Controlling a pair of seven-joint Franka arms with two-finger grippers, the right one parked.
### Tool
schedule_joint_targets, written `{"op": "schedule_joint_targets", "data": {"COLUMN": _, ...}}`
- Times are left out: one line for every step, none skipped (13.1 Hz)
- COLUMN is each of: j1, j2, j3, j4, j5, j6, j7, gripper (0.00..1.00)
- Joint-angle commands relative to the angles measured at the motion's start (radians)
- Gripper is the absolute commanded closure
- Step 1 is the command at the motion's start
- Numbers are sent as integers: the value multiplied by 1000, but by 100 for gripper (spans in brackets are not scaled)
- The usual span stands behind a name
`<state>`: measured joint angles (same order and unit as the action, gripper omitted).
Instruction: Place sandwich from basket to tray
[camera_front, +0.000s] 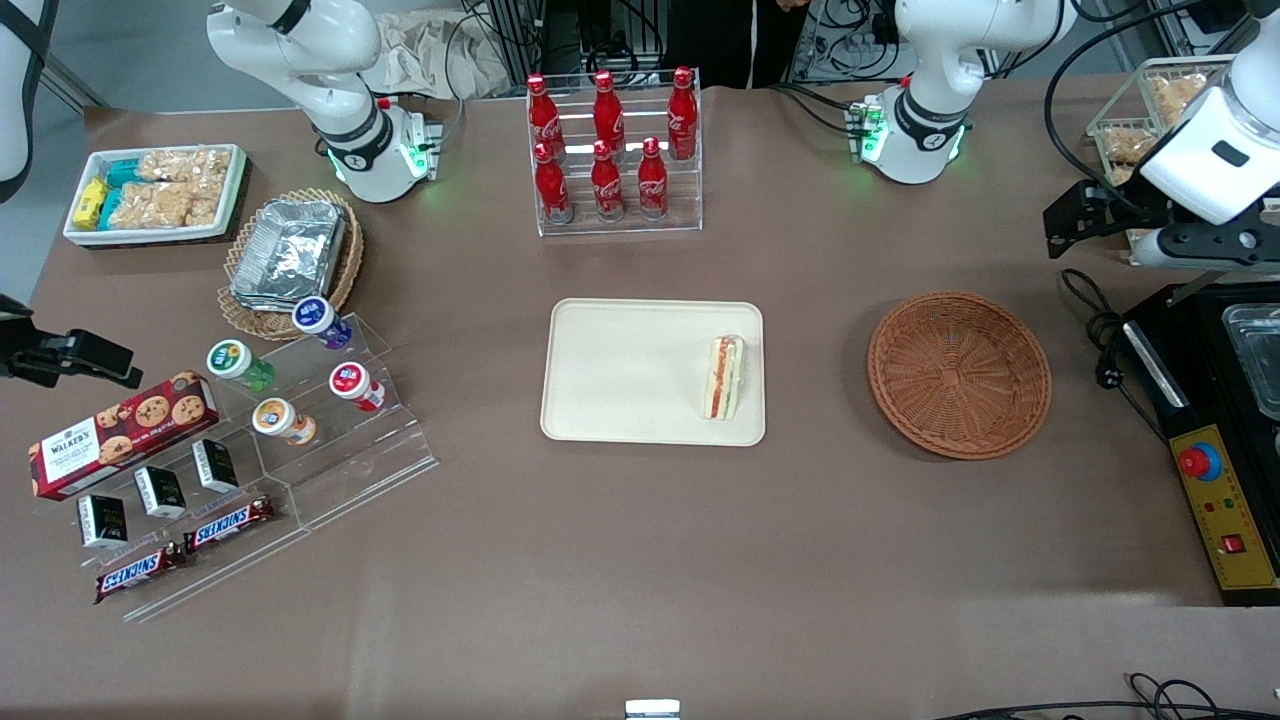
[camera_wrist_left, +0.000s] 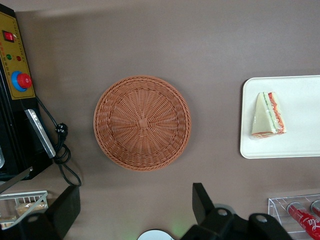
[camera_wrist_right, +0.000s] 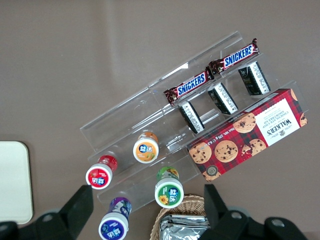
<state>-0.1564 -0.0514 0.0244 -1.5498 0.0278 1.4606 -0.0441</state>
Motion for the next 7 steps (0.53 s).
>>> {"op": "schedule_joint_targets", "data": {"j1": -2, "j2": 16, "j3": -4, "j4": 8, "j5": 76, "j6": -3, "j7": 18, "gripper": 0}}
{"op": "schedule_joint_targets", "data": {"j1": -5, "j2": 18, "j3": -6, "j4": 11, "j5": 86, "j6": -3, "j7": 20, "gripper": 0}}
{"op": "schedule_joint_targets", "data": {"j1": -8, "j2": 22, "j3": -8, "j4": 14, "j5": 86, "j6": -3, "j7": 16, "gripper": 0}}
{"op": "schedule_joint_targets", "data": {"j1": -12, "j2": 24, "j3": -11, "j4": 11, "j5": 87, "j6": -3, "j7": 7, "gripper": 0}}
{"op": "schedule_joint_targets", "data": {"j1": -14, "j2": 24, "j3": -17, "j4": 16, "j5": 87, "j6": -3, "j7": 4, "gripper": 0}}
{"op": "schedule_joint_targets", "data": {"j1": -14, "j2": 24, "j3": -17, "j4": 17, "j5": 87, "j6": -3, "j7": 10, "gripper": 0}}
{"op": "schedule_joint_targets", "data": {"j1": -12, "j2": 24, "j3": -17, "j4": 20, "j5": 89, "j6": -3, "j7": 19, "gripper": 0}}
